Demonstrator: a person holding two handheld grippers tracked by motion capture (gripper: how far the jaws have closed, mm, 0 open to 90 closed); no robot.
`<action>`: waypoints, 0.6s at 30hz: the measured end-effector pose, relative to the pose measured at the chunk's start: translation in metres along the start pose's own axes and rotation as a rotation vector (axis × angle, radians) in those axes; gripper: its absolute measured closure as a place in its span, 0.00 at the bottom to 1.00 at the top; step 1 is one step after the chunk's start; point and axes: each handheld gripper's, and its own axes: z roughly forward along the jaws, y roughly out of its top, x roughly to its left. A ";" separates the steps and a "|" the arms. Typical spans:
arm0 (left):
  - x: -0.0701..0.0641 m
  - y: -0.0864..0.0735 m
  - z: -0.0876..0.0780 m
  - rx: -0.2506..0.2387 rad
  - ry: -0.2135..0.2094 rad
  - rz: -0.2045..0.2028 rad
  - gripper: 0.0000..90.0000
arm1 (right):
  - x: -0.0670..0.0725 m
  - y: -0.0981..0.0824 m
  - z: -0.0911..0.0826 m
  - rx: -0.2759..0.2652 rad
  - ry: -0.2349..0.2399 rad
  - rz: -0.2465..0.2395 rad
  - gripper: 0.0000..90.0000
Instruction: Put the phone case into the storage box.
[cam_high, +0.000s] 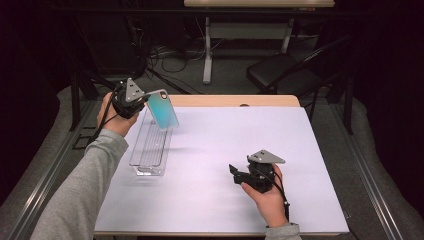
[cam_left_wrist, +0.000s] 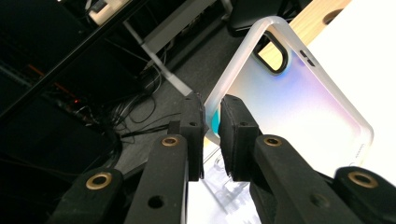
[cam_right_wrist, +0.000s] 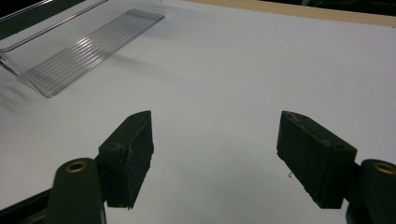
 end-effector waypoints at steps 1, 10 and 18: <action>0.001 -0.001 0.001 0.002 0.006 -0.004 0.89 | 0.000 0.000 0.000 0.000 0.000 -0.002 0.30; 0.015 -0.009 0.007 0.003 0.041 -0.033 0.89 | 0.001 -0.001 0.000 0.007 -0.001 -0.003 0.30; 0.023 -0.014 0.012 -0.006 0.064 -0.035 0.89 | 0.000 -0.002 0.000 0.005 -0.002 -0.005 0.30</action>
